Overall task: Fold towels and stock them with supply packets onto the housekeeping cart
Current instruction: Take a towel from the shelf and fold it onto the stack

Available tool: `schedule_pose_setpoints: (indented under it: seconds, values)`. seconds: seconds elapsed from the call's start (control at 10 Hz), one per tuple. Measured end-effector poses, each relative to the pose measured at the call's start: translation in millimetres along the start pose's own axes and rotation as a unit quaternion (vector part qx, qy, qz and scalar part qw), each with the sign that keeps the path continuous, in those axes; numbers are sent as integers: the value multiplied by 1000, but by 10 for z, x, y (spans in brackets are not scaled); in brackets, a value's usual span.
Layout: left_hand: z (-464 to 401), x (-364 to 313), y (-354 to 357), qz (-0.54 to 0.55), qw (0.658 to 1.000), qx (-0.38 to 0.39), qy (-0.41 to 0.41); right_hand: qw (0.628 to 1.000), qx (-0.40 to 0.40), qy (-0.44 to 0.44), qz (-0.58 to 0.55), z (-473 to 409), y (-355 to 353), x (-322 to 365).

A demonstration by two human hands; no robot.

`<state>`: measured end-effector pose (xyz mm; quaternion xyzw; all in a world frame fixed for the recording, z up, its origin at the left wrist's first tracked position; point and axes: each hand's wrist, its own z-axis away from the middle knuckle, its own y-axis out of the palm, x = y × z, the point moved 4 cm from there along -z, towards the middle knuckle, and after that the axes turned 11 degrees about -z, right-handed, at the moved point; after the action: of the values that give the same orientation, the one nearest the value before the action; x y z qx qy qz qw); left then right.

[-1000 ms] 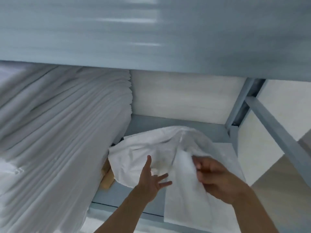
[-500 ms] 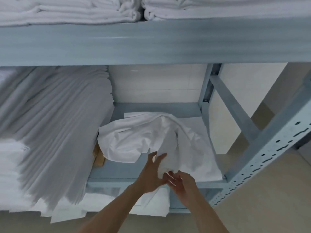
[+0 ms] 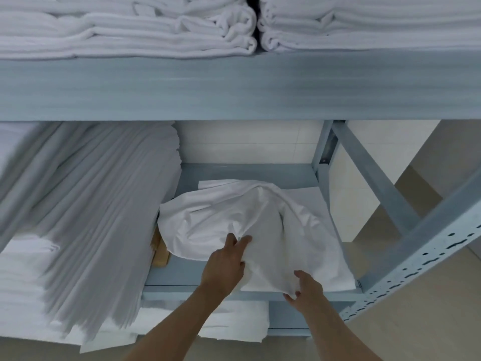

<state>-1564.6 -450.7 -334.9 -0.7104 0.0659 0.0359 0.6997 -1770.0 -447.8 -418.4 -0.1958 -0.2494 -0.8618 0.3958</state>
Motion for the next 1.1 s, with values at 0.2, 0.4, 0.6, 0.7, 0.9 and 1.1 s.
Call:
schedule_pose_setpoints:
  seconds: [0.2, 0.4, 0.6, 0.7, 0.9, 1.1]
  values:
    - [-220, 245, -271, -30, 1000, -5, -1, 993, -87, -16, -84, -60, 5, 252]
    - [-380, 402, -477, -113, 994, -4, 7, 992, 15, -64, -112, -23, 223, 658]
    - [-458, 520, -732, -4, 992, -76, -98, 965, 102, -45, -236, 43, 183, 1177]
    - [-492, 522, -857, 73, 979, -109, -153, 973, 116, -56, -191, 58, 268, 1277]
    - [-527, 356, -961, 605, 713, -52, -350, 904, 381, -141, -136, 891, 1087, 1499]
    - [-376, -375, -1035, 847, 503, 16, -169, 856, 505, -88, -74, 1287, 851, 993]
